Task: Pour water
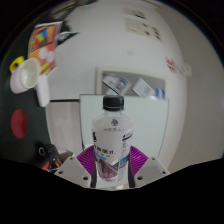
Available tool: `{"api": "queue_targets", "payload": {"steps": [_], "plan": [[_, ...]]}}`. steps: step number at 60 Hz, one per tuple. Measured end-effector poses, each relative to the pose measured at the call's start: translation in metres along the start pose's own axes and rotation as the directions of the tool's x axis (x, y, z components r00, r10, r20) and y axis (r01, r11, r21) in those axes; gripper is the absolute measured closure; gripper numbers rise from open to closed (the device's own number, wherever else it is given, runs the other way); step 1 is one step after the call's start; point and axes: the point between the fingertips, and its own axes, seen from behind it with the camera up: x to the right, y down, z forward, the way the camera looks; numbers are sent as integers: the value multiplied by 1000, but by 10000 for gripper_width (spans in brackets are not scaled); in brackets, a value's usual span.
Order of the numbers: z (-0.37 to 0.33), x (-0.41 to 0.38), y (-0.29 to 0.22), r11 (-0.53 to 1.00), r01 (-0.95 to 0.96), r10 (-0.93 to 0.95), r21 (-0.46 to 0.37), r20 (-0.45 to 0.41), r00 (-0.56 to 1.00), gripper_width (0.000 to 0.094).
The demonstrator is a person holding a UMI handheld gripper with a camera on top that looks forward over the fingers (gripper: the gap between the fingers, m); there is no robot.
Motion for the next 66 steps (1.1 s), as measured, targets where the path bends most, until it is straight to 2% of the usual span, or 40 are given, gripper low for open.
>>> {"api": "queue_targets", "payload": {"steps": [9, 14, 15, 23, 36, 43, 48, 52, 59, 66], "plan": [[10, -63, -72, 944, 296, -306, 143, 55, 950, 517], [13, -97, -84, 894, 399, -420, 202, 73, 905, 523], [12, -98, -99, 883, 425, -447, 198, 79, 891, 522], [14, -131, -112, 817, 529, -560, 232, 98, 823, 522], [18, -130, -113, 829, 502, -538, 245, 109, 836, 522], [15, -96, -115, 914, 326, -359, 242, 109, 927, 519], [15, -63, -115, 980, 34, -66, 198, 160, 985, 521], [18, -39, -111, 961, -230, 197, 152, 204, 959, 521], [23, -28, -97, 770, -637, 605, 28, 283, 744, 517], [17, -65, -99, 470, -872, 839, -141, 379, 391, 518]]}}
